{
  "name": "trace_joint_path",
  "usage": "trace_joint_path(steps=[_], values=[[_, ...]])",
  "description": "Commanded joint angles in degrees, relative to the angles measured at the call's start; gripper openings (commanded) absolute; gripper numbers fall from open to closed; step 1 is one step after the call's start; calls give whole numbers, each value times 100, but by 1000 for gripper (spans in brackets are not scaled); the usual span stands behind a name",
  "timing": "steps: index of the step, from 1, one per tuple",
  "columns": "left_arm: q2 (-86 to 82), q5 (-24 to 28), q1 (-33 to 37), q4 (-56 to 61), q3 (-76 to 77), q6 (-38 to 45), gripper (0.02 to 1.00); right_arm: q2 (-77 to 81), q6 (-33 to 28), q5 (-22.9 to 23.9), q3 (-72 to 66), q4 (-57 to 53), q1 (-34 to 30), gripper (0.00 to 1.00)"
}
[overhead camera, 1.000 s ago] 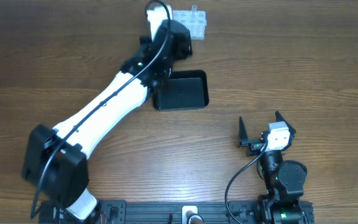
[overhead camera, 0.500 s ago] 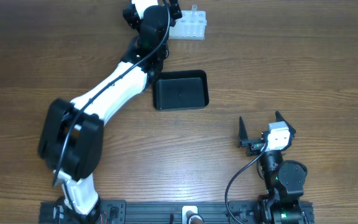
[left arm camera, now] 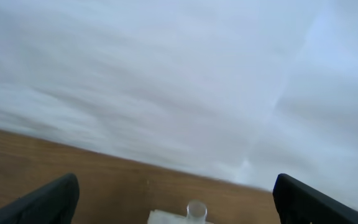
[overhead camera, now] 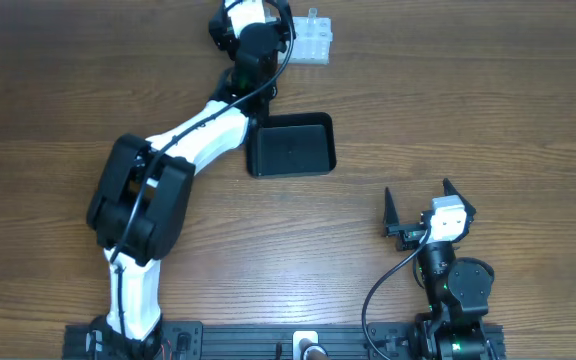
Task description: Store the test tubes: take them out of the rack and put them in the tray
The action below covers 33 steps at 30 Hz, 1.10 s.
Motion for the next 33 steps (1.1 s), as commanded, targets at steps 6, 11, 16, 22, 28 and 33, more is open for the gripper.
trace_joint_path(steps=[6,11,16,22,28,33], values=[[732,1032,267,-11,581,719,996,-42,17,-68,-31,-9,-26,993],[850,1034,315,-2,732,850,996,-42,17,-68,-31,-9,-26,993],[938,1032,334,111,732,852,993,-42,20,-68,-31,-9,-26,991],[1154,1032,339,208,909,850,993,-39,17,-68,-31,-9,-26,993],[1285,1032,378,208,1032,850,996,-42,20,-68,-31,-9,-26,991],[1410,1032,398,223,1119,850,987,-42,17,-68,-31,-9,-26,993]])
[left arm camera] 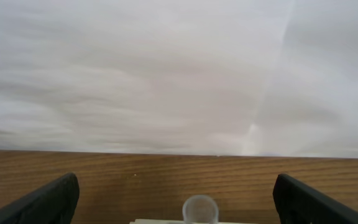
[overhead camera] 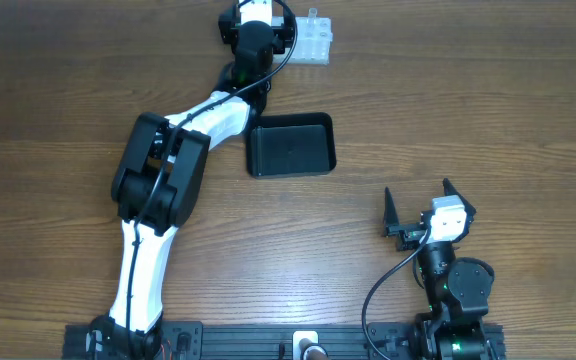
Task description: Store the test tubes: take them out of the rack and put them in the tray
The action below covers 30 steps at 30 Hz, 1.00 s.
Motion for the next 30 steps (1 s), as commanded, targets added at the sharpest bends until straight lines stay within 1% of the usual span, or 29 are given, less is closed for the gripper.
trace_joint_path(steps=[1,8,15,18,20,22,27,30], values=[[221,37,66,57,286,83,987,-42,22,-68,-31,-9,-26,991],[407,39,68,37,514,83,906,-42,20,-68,-31,-9,-26,993],[409,39,63,-28,514,83,899,-42,20,-68,-31,-9,-26,991],[409,37,63,-42,514,83,844,-42,20,-68,-31,-9,-26,993],[409,39,63,-144,514,79,779,-42,22,-68,-31,-9,-26,991],[409,39,63,-199,514,61,744,-42,20,-68,-31,-9,-26,993],[409,85,63,-208,514,61,737,-42,20,-68,-31,-9,-26,993],[409,85,63,-247,514,61,689,-42,20,-68,-31,-9,-26,991]])
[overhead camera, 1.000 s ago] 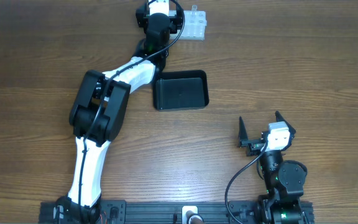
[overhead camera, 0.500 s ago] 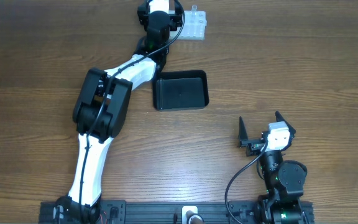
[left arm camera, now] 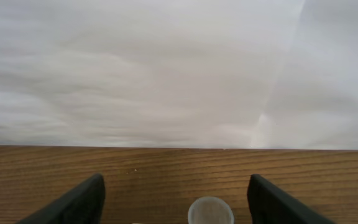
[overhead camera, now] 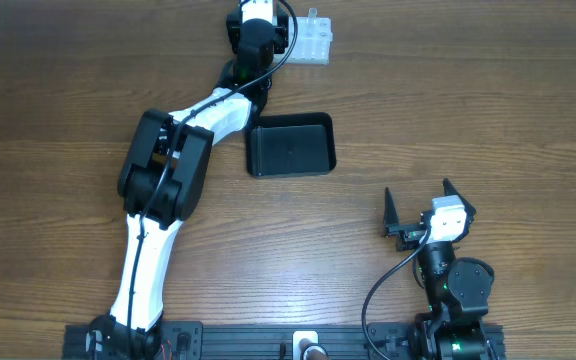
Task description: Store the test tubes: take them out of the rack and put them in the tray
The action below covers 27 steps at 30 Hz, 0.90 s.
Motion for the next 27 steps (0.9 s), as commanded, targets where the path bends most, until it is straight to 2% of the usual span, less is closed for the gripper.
trace_joint_path(steps=[1,4,13,20,27], values=[[61,68,28,-26,138,24,656,-42,20,-68,-31,-9,-26,991],[61,68,28,-26,138,24,573,-42,22,-68,-31,-9,-26,991],[61,68,28,-24,138,24,551,-42,22,-68,-31,-9,-26,993],[61,68,28,-22,138,24,457,-42,20,-68,-31,-9,-26,991],[61,68,28,-22,138,24,439,-42,20,-68,-31,-9,-26,993]])
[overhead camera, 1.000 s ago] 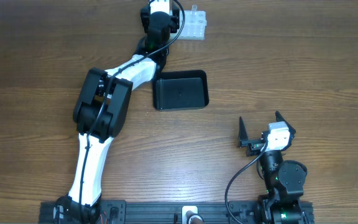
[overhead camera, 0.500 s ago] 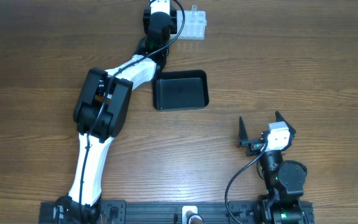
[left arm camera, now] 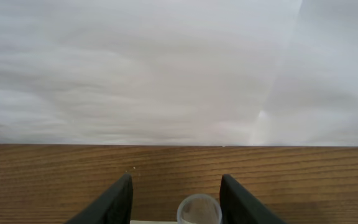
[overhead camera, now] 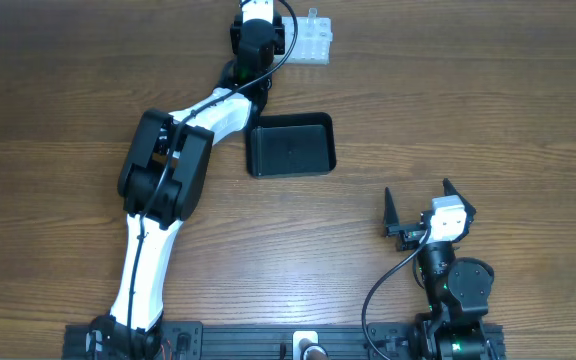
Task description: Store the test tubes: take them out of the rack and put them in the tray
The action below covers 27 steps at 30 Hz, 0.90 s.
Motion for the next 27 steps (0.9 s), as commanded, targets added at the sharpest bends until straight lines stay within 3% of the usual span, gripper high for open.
trace_joint_path(steps=[1,8,27], values=[[57,48,31,22,138,24,432,-42,15,-68,-31,-9,-26,993],[57,59,31,24,138,22,334,-42,15,-68,-31,-9,-26,991],[57,61,-55,133,140,22,253,-42,15,-68,-31,-9,-26,991]])
